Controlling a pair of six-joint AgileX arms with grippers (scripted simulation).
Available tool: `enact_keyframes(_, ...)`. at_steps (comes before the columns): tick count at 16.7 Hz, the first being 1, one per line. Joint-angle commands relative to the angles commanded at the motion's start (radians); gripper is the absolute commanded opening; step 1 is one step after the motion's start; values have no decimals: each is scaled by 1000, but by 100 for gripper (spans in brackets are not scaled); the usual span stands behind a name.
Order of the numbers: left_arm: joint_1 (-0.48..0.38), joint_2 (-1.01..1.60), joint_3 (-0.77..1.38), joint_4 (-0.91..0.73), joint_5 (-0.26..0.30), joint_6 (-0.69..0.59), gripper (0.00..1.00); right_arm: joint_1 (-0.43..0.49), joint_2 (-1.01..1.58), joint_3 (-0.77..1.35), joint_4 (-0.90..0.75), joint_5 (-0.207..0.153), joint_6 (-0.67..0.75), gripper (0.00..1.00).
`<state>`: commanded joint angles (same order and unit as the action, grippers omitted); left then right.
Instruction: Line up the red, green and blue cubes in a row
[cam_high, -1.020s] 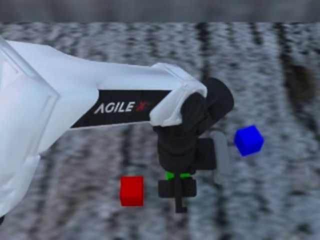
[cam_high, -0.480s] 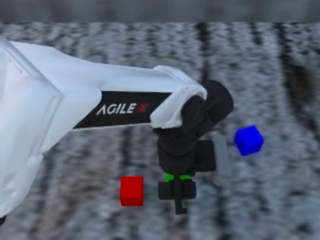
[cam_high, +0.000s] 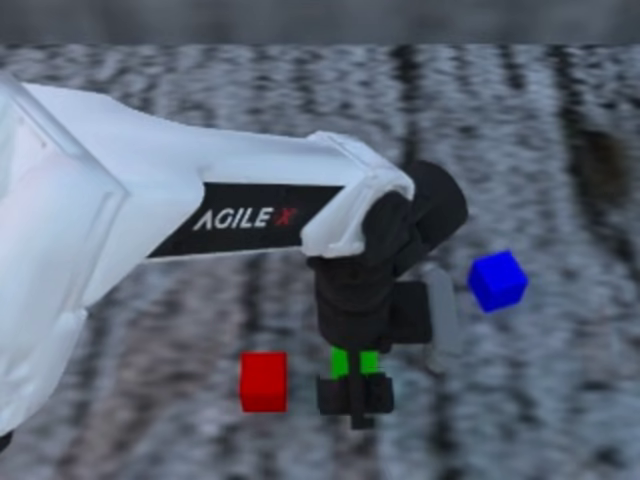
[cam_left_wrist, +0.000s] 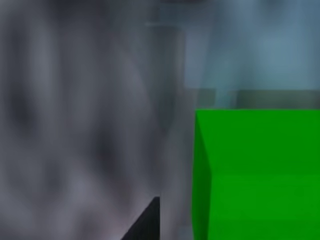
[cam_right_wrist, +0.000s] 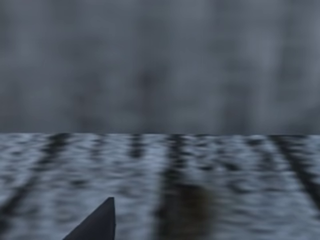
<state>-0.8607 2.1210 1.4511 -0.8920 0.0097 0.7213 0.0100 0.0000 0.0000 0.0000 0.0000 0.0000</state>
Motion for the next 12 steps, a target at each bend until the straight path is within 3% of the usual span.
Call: enact_keyframes(12, 7, -13, 32, -42, -1, -2, 100, 0, 0, 0, 0, 0, 0, 100)
